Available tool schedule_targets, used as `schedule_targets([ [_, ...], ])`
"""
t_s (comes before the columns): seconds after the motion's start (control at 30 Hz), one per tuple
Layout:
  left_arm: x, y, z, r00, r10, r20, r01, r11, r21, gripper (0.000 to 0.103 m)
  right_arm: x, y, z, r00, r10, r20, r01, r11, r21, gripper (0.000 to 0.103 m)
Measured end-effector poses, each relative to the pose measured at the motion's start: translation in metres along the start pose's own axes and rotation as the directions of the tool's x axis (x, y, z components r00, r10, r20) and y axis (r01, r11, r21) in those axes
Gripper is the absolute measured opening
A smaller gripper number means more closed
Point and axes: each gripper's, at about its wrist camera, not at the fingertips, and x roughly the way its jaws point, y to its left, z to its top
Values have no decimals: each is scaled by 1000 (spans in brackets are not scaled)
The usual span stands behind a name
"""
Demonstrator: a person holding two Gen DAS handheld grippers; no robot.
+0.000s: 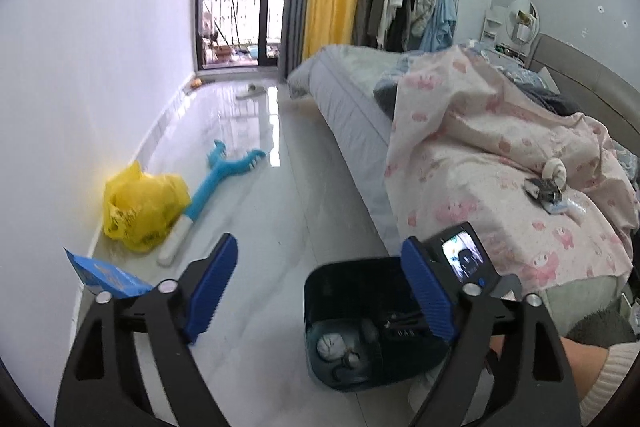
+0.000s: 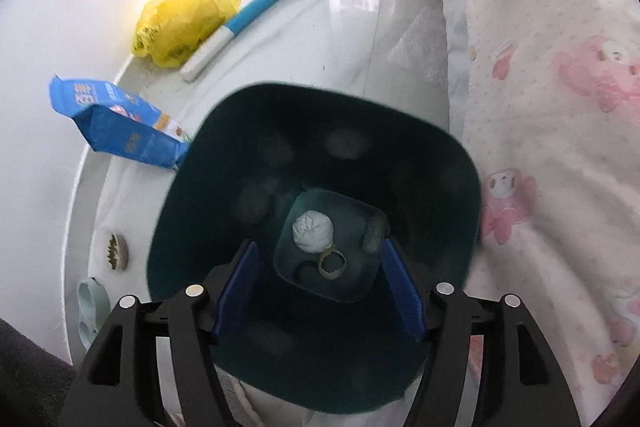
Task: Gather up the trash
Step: 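Open the right tool over the bin while the left tool releases the clip, then move both tools back toward the items on the bed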
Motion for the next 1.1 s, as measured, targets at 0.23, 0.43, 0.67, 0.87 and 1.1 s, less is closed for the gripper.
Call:
schedule_targets([
  [0.23, -4, -10, 12, 999, -25, 36, 26, 999, -22, 91, -50, -1, 3, 990, 67, 128, -65, 998, -20, 71],
  [0.43, -7, -26, 25, 996, -50, 76, 52, 998, -30, 93, -91, -11, 1, 967, 114, 227, -102, 993, -61, 75],
  [0.67, 2, -49, 37, 994, -73, 86, 75, 997, -27, 94, -131, -29, -3, 937, 98, 334, -74, 994, -83, 77],
  [0.87, 10, -72, 45, 989, -116, 87, 119, 992, -35, 94, -159, -55, -11, 907, 101, 409, -75, 994, -78, 78],
  [1.1, 20, -101, 52, 986, -146, 84, 149, 989, -25, 94, -191, -93, -27, 873, 92, 480, -59, 995, -83, 79],
])
